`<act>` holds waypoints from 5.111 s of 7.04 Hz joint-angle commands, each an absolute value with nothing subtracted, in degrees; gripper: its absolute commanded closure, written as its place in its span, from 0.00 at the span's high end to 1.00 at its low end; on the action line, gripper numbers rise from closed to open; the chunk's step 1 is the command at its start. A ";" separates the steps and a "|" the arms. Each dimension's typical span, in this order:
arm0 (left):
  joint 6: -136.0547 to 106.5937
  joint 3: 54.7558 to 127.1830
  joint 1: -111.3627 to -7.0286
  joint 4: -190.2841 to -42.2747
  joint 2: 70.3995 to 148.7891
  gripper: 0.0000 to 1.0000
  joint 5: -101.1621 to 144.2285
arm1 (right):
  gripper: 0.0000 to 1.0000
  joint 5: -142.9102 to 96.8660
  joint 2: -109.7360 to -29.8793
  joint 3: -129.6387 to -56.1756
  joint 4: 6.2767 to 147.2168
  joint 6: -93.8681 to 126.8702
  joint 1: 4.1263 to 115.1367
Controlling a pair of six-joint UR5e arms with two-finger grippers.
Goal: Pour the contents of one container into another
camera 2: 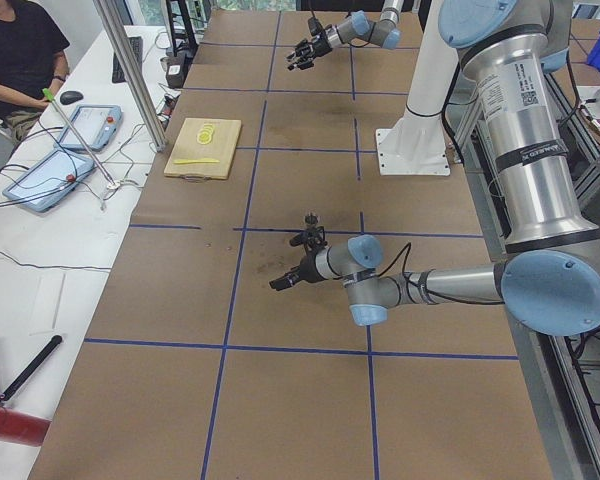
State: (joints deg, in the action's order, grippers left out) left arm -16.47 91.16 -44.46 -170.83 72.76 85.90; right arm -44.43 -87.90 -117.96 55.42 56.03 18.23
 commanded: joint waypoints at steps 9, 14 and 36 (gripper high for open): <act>-12.92 92.90 -74.97 -126.65 92.20 1.00 128.67 | 0.00 -37.03 -93.61 -93.27 27.95 66.71 16.28; -13.09 94.04 -75.06 -126.65 91.41 1.00 128.58 | 0.00 -32.70 -93.78 -92.46 27.95 66.88 10.82; -15.12 96.42 -75.32 -126.74 90.44 1.00 128.58 | 0.88 -32.87 -96.94 -93.25 27.77 71.72 7.38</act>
State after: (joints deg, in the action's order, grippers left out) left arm -15.11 96.34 -75.27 -126.74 90.48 128.58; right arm -32.87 -96.94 -93.22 27.77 71.72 7.44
